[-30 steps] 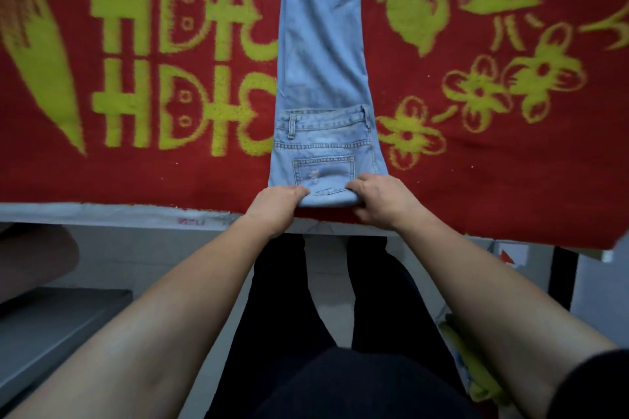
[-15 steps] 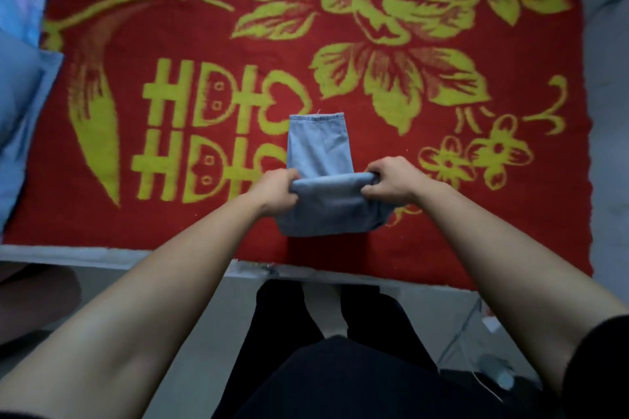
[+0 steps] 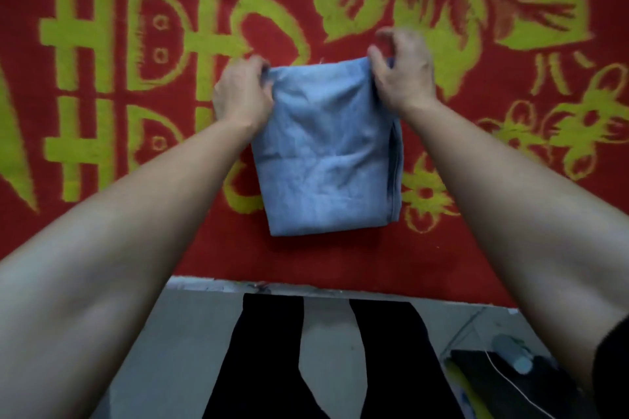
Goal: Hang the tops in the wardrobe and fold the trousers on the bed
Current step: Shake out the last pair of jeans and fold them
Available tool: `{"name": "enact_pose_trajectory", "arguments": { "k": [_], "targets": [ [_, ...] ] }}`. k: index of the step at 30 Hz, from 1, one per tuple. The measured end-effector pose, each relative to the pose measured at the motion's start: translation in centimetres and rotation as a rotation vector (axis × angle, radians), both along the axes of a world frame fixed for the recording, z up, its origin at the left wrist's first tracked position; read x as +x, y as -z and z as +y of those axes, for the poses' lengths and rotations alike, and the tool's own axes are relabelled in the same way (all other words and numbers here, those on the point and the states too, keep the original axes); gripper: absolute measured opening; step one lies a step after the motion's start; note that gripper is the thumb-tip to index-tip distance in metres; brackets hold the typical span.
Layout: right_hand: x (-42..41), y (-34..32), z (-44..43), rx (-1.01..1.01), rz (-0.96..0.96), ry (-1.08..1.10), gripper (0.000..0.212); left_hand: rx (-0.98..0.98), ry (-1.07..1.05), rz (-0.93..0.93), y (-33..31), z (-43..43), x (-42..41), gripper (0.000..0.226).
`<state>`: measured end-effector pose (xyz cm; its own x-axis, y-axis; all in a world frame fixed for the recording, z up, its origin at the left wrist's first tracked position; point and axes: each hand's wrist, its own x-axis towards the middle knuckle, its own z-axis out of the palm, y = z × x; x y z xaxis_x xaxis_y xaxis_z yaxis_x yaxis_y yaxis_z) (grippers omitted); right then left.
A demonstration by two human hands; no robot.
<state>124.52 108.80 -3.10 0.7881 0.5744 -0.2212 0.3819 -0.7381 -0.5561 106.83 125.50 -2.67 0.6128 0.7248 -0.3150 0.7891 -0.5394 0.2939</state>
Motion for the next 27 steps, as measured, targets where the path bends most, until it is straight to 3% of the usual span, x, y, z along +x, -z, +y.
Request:
{"name": "enact_pose_trajectory", "arguments": {
  "k": [3, 6, 8, 11, 13, 21, 24, 27],
  "targets": [
    [-2.7, 0.9, -1.9, -0.007, -0.289, -0.071, 0.048, 0.219, -0.058, -0.133, 1.2, -1.4, -1.4, 0.049],
    [-6.6, 1.8, -4.8, -0.097, -0.429, -0.425, 0.053, 0.212, 0.201, -0.094, 2.2, -4.2, -4.1, 0.051],
    [-7.4, 2.8, -5.2, -0.223, -0.409, -0.496, 0.064, 0.176, 0.385, 0.045, 3.4, -5.1, -5.2, 0.057],
    [-5.4, 5.0, -3.1, -0.396, -0.280, -0.404, 0.076, 0.057, 0.389, 0.222, 5.6, -3.4, -3.7, 0.063],
    [-4.1, 6.4, -2.0, -0.421, -0.207, -0.405, 0.077, -0.001, 0.381, 0.246, 6.7, -2.1, -2.6, 0.063],
    [-4.6, 5.3, -1.9, -0.470, -0.204, -0.404, 0.079, 0.033, 0.357, 0.134, 6.0, -2.7, -2.8, 0.064],
    [-7.8, 3.1, -4.0, -0.380, -0.276, -0.358, 0.079, 0.157, 0.353, -0.030, 3.8, -5.4, -4.9, 0.059],
    [-12.5, 2.0, -8.6, -0.244, -0.286, -0.462, 0.082, 0.170, 0.476, -0.145, 2.6, -9.6, -9.2, 0.064]
  ]
}}
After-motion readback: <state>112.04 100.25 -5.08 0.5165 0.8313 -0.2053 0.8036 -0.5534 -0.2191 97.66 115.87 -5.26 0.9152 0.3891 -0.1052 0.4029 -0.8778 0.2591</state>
